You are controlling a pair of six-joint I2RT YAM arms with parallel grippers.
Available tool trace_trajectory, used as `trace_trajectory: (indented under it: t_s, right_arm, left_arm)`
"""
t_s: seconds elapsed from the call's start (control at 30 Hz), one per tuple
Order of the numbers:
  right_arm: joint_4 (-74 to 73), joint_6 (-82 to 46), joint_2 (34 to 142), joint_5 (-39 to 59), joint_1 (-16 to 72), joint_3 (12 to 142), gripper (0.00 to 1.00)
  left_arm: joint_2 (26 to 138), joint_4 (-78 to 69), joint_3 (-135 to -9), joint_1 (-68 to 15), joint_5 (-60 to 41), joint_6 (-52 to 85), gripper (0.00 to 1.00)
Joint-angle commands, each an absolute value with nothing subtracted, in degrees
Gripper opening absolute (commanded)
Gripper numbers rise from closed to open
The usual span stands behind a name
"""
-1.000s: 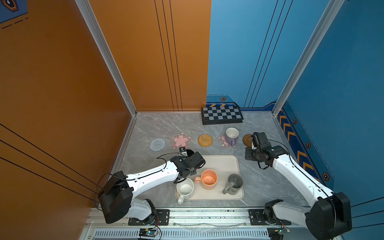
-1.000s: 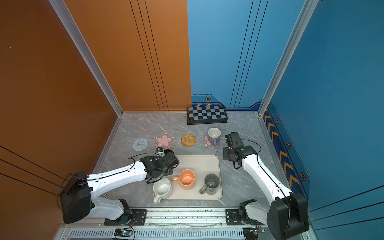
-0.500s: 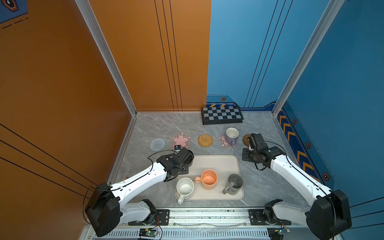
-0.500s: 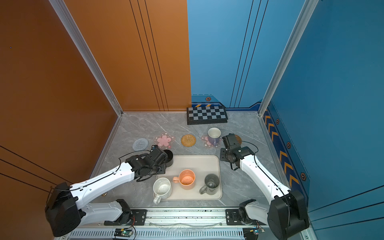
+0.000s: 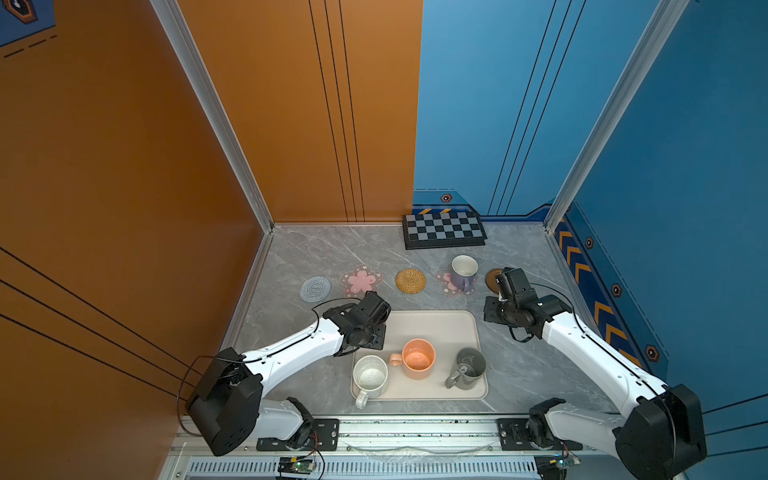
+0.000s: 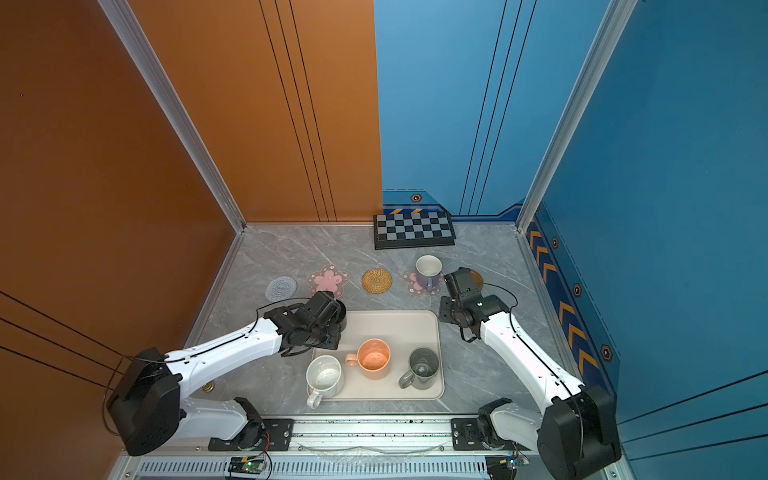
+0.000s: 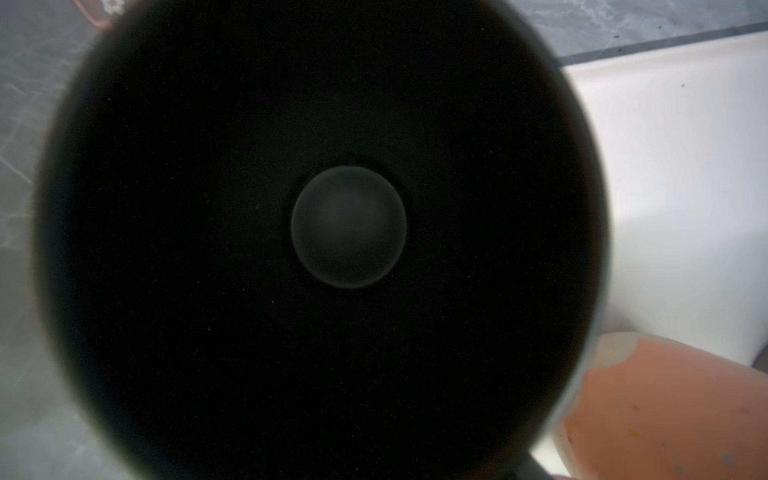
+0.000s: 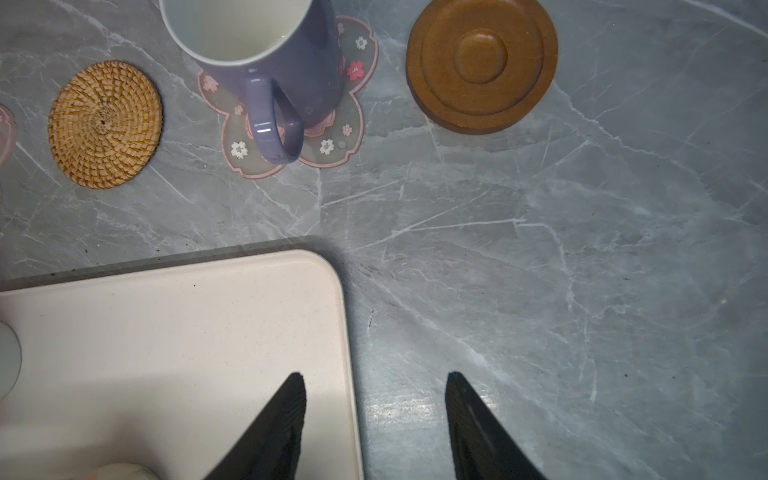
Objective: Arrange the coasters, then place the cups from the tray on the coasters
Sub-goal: 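Grasp the black mug with the left gripper and lift it off the tray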
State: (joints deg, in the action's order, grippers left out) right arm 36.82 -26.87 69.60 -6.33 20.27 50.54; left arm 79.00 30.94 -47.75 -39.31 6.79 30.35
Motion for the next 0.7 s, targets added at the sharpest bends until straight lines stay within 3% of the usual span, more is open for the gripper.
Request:
trace_trajectory:
  t_s: [0.0,0.67]
  right_arm:
    - [37.18,-26.37,71.14,-8.61,20.65,51.98,0.57]
    - [36.83,-26.32,77.42,-8.79,22.50,54.73,0.56]
  left_arm:
    - [80.49,28.37,-46.88,-37.35,4.86,28.52,0.59]
    - [76.65,28.27,-44.01,-35.34,3.06,27.77,0.51]
